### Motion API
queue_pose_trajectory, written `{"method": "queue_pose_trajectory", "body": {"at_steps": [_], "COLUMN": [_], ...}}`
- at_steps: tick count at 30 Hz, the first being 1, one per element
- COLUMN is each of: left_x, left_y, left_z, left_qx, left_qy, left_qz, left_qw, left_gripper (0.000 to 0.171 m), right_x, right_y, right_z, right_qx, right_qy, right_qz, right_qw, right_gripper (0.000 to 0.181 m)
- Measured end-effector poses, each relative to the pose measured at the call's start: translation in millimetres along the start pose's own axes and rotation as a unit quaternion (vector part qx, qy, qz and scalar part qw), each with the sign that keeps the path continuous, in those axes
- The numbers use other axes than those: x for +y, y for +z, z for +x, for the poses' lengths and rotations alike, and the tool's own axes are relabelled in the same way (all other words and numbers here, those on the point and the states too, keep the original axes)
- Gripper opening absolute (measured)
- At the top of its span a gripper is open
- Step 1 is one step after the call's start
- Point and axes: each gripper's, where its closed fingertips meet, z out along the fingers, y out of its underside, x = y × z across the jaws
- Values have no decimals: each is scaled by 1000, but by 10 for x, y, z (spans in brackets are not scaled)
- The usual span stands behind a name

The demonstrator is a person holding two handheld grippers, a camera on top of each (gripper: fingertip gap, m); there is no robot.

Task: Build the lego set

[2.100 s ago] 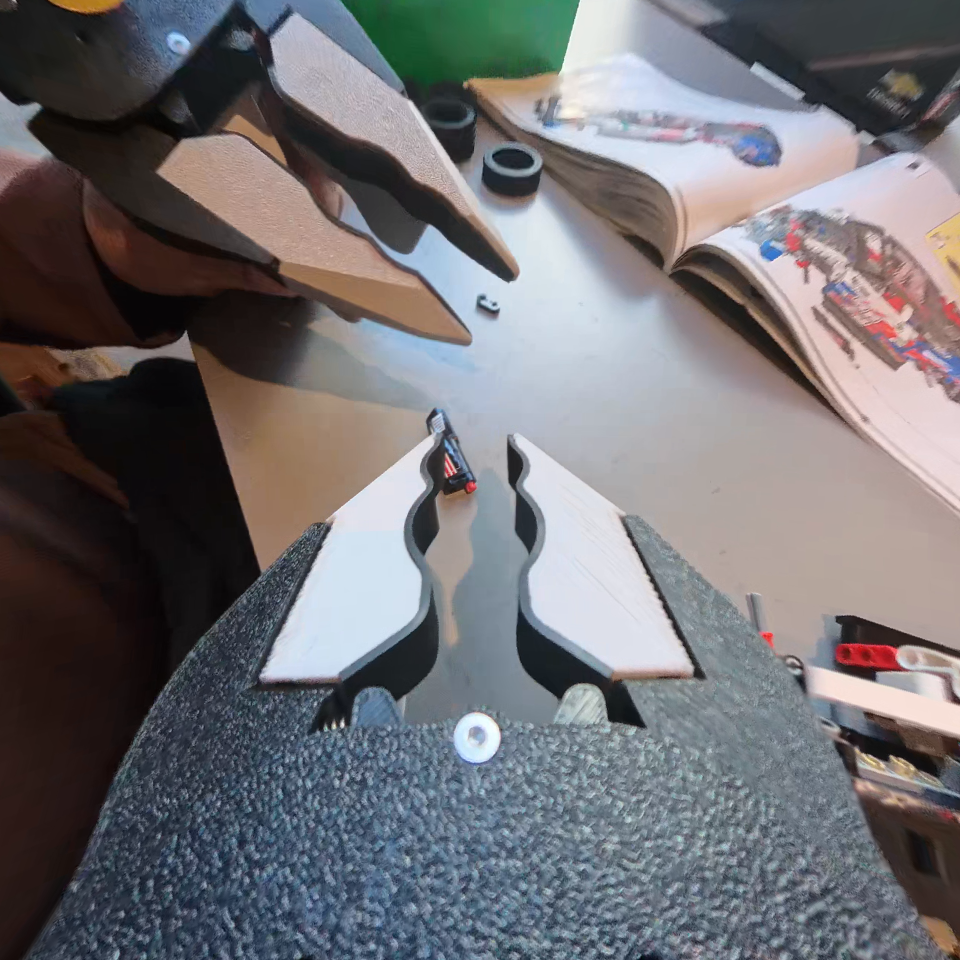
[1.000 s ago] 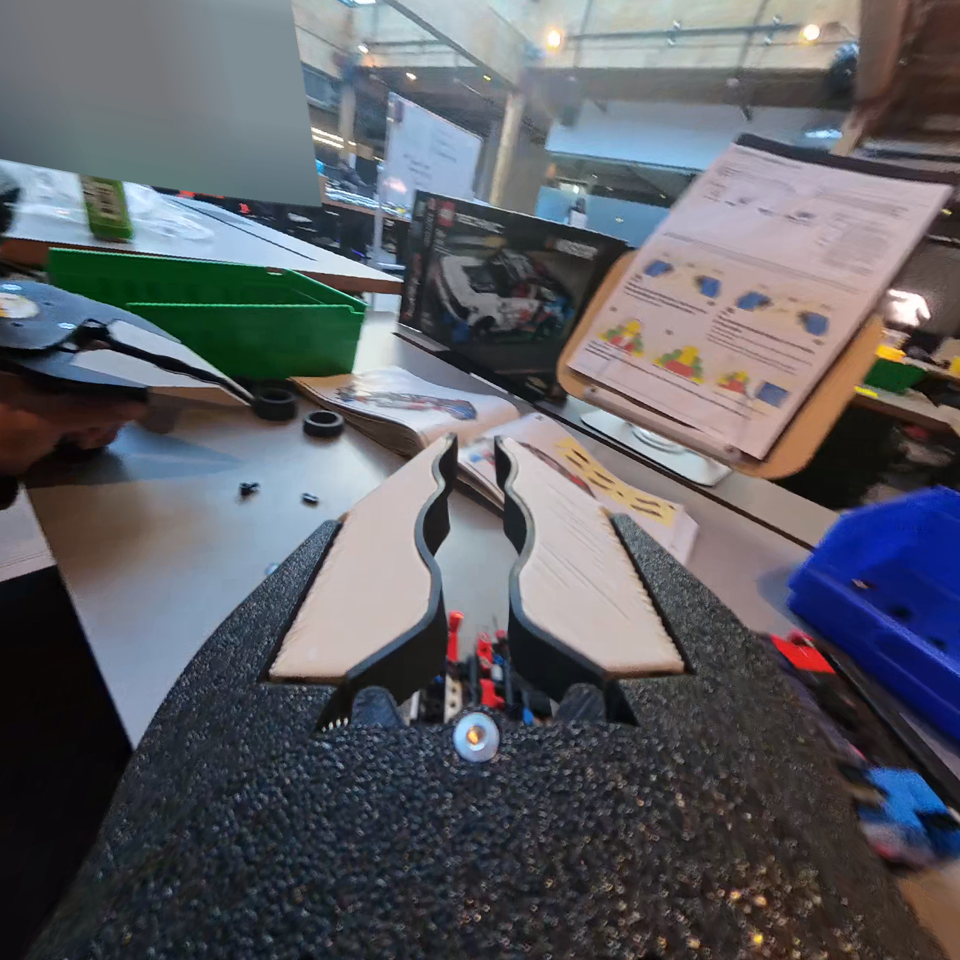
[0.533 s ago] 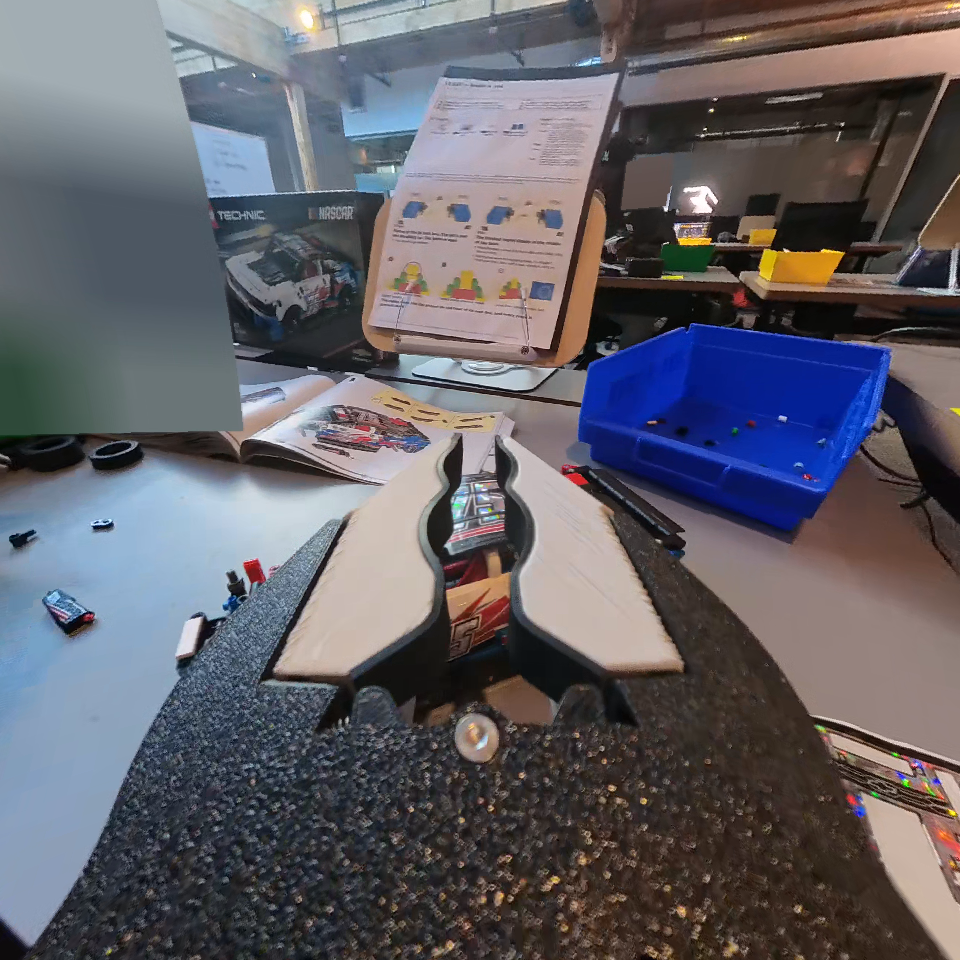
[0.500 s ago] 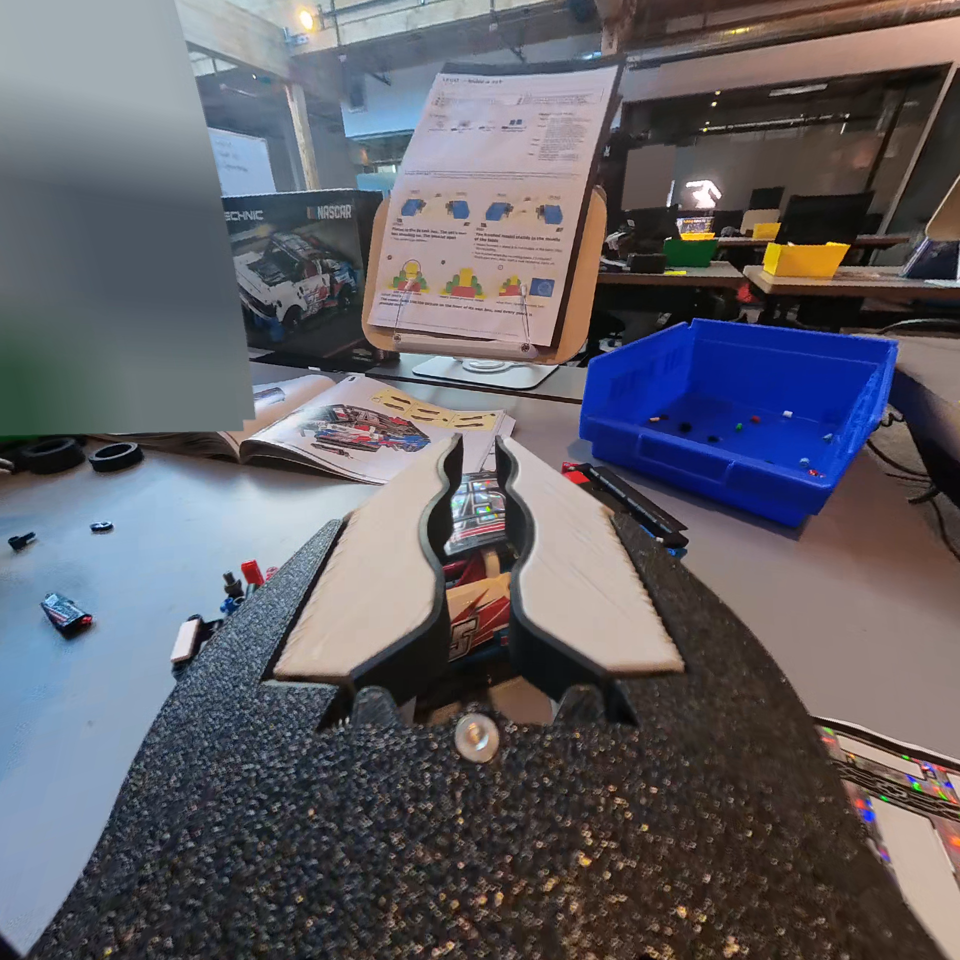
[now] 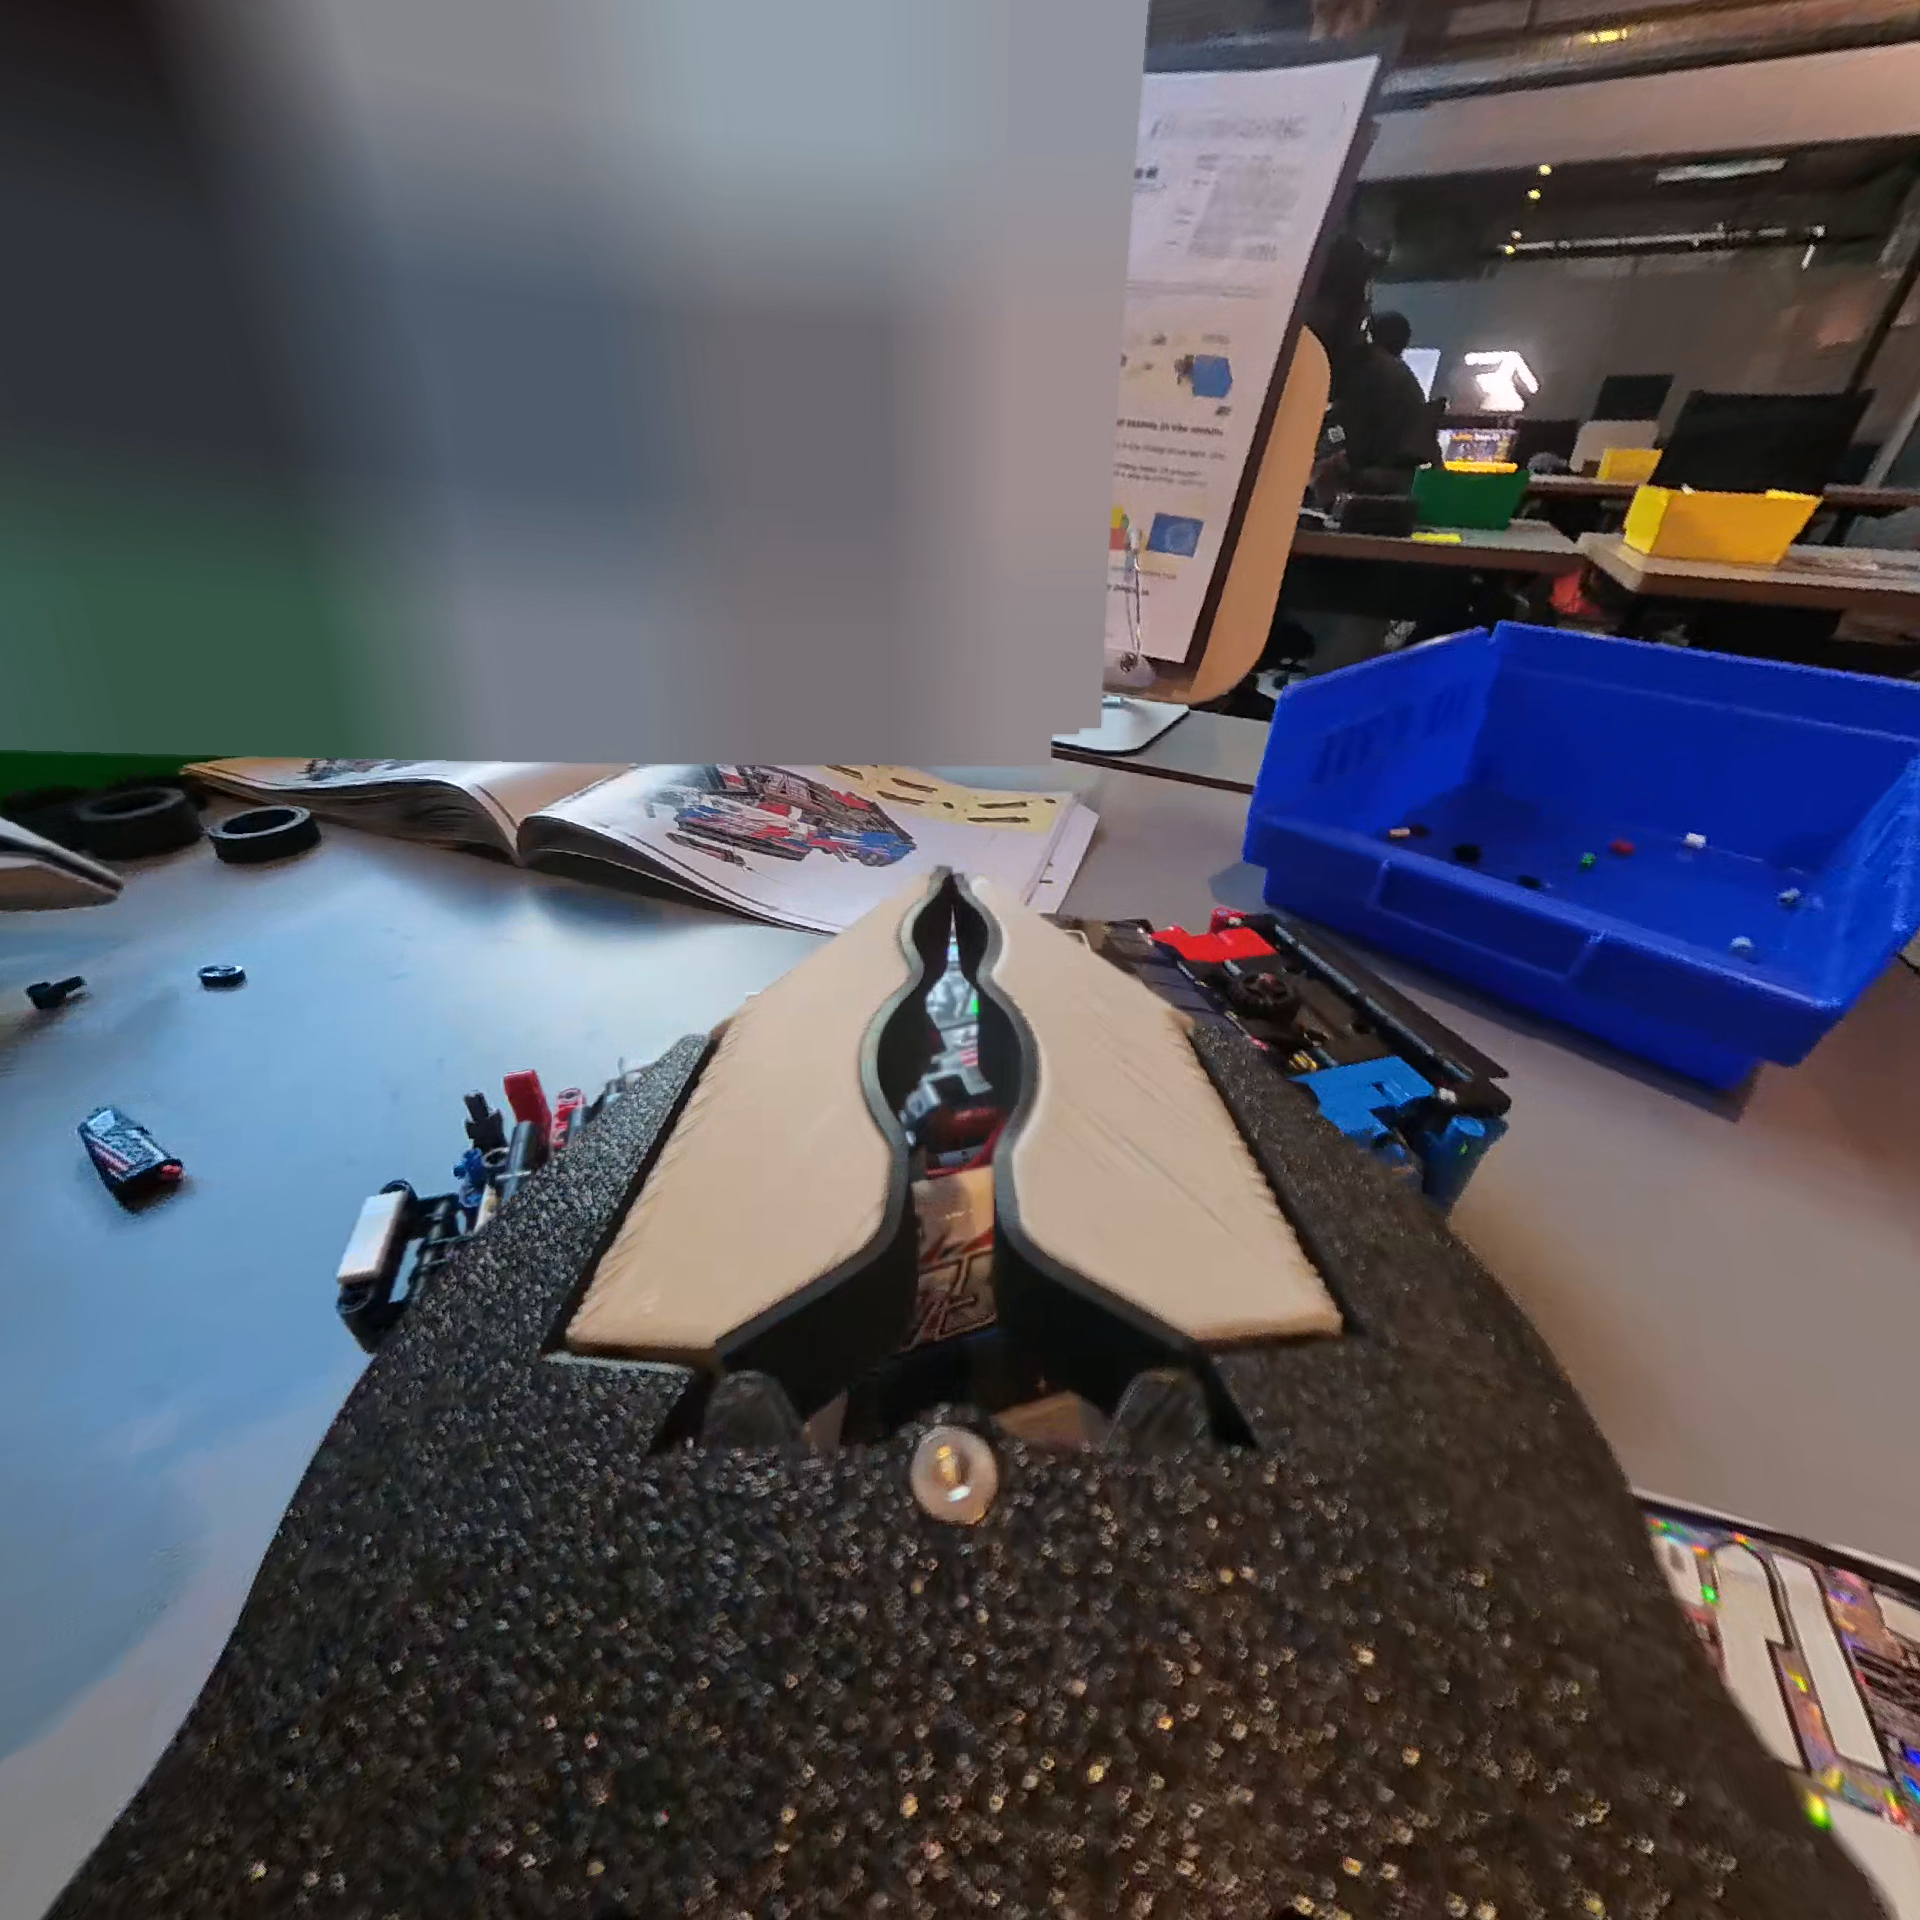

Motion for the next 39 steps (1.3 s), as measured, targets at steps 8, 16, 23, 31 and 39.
{"method": "queue_pose_trajectory", "body": {"at_steps": [8, 16, 23, 31, 39], "left_x": [12, 7, -22, -31, -63], "left_y": [14, 11, -8, -12, -40], "left_z": [8, 7, 27, 52, 66], "left_qx": [-8, -11, -12, -15, -23], "left_qy": [14, 17, 27, 42, 56], "left_qz": [-6, -4, 6, 9, 21], "left_qw": [1000, 1000, 1000, 999, 998], "left_gripper": [0, 0, 0, 0, 2], "right_x": [13, -84, -109, -111, -119], "right_y": [-10, -81, -53, 1, 4], "right_z": [59, -6, -222, -444, -600], "right_qx": [2, 0, -33, -57, -63], "right_qy": [15, -4, -21, -40, -72], "right_qz": [0, 15, 10, 0, -5], "right_qw": [1000, 1000, 999, 998, 995], "right_gripper": [0, 0, 0, 0, 0]}}
